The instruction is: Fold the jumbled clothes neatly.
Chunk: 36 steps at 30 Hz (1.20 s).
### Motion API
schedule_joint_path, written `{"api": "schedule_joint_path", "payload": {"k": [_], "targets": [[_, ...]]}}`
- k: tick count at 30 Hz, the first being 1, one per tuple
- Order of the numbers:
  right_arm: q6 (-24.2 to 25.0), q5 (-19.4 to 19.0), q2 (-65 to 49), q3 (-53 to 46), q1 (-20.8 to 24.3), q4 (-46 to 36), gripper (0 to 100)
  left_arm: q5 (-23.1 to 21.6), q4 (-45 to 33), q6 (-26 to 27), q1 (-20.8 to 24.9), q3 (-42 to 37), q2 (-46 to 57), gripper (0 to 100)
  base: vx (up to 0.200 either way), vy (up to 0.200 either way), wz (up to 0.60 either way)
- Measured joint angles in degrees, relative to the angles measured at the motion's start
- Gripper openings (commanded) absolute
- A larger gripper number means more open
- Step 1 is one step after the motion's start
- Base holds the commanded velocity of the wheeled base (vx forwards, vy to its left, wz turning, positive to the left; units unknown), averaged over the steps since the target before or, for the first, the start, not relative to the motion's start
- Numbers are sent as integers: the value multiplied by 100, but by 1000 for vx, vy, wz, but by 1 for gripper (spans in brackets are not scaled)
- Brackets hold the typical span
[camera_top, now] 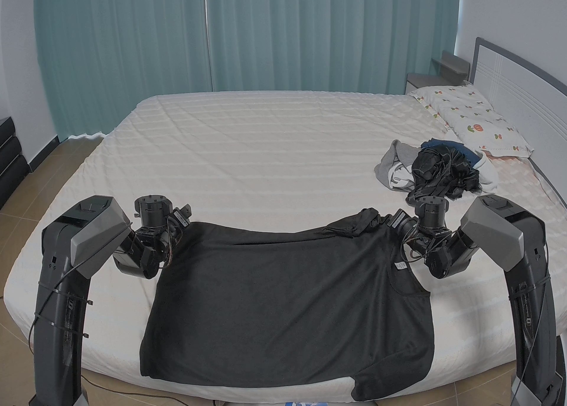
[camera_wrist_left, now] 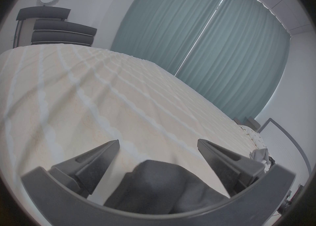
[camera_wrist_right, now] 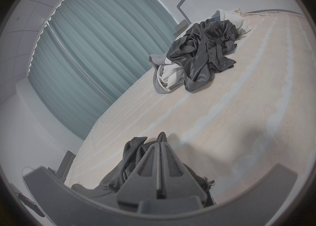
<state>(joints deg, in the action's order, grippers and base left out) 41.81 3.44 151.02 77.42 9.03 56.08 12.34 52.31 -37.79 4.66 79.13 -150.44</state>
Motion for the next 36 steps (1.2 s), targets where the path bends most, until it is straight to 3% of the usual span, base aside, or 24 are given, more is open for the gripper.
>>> {"api": "schedule_joint_path", "payload": {"k": [12,13,25,36], "targets": [[17,-2,-9,-48,17,6,0,-191,-41,-13,85,61,-177,100,0,0,0],[20,0,-11,-59,15,4,0,-189,-41,-15,83,67,-188,0,0,0,0],[22,0,-24,-88,11,33,0,-85,2,2,72,133,-232,0,0,0,0],[-79,162,-135,20,66,193,0,622,183,5,24,380,-190,0,0,0,0]]}}
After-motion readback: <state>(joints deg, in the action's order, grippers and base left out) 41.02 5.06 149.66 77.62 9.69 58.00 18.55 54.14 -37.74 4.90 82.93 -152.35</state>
